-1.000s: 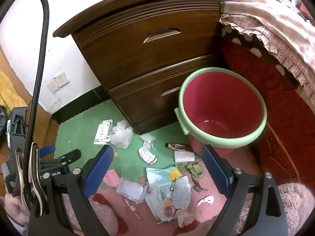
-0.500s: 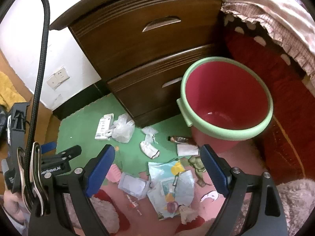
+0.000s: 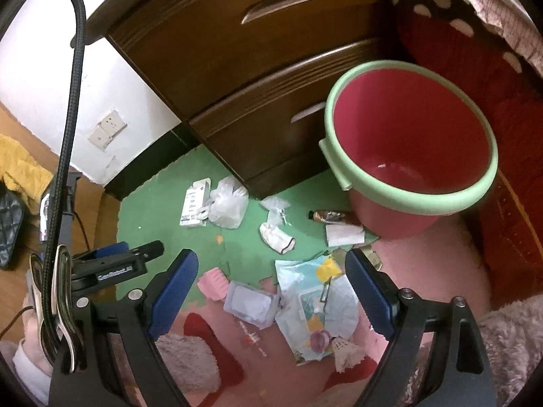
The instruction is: Collect trash
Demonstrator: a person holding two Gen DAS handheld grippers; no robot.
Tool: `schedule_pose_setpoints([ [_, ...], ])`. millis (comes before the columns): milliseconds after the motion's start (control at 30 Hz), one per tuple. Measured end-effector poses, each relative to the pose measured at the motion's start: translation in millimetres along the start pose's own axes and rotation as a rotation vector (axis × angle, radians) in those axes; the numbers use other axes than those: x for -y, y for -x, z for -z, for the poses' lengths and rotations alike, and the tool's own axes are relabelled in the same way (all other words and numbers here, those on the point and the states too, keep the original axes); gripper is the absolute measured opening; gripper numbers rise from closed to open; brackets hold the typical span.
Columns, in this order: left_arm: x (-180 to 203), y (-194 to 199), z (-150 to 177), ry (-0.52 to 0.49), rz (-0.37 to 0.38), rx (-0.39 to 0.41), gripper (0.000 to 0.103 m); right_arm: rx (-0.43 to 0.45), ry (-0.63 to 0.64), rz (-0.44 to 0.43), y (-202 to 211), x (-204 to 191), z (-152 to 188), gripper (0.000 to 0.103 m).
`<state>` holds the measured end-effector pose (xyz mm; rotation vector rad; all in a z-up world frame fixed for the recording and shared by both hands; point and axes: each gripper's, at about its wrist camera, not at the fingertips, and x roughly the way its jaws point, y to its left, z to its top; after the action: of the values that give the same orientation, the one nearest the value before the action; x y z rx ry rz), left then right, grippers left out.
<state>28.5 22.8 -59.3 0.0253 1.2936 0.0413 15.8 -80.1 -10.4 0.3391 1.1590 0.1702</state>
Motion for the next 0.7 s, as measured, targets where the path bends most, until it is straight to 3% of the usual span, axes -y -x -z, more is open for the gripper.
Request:
schedule_pose_setpoints([
  [200,-1.5,-19.8,-15.6,-0.007,0.009,-0.053,0.071,-0.047,0.043,0.042,-12.3,-10.3,-3.6,0.091],
  [267,-2.5,-27.9,-28.2,-0.02,0.015,-0.084,0.055,-0.058,0.054,0.053,-13.9,-13.1,-5.0,0.091],
  [333,-1.6,-35.5,-43.8,-0.047,0.021,-0.089,0.049,-0.064,0.066,0.07,-14.7,-17.1,-9.2,0.091],
  [533,0.7,-61.2,-79.6,-0.113,0.016,-0.059,0.049,-0.056,0.103,0.126,-23.2,-29.2,-24.1,0.091],
  [700,-9.9,-93.8,-89.6,-0.074,0.025,-0.1,0.049,-0.084,0.115,0.152,-42.5,-34.4,-25.5,0.09],
])
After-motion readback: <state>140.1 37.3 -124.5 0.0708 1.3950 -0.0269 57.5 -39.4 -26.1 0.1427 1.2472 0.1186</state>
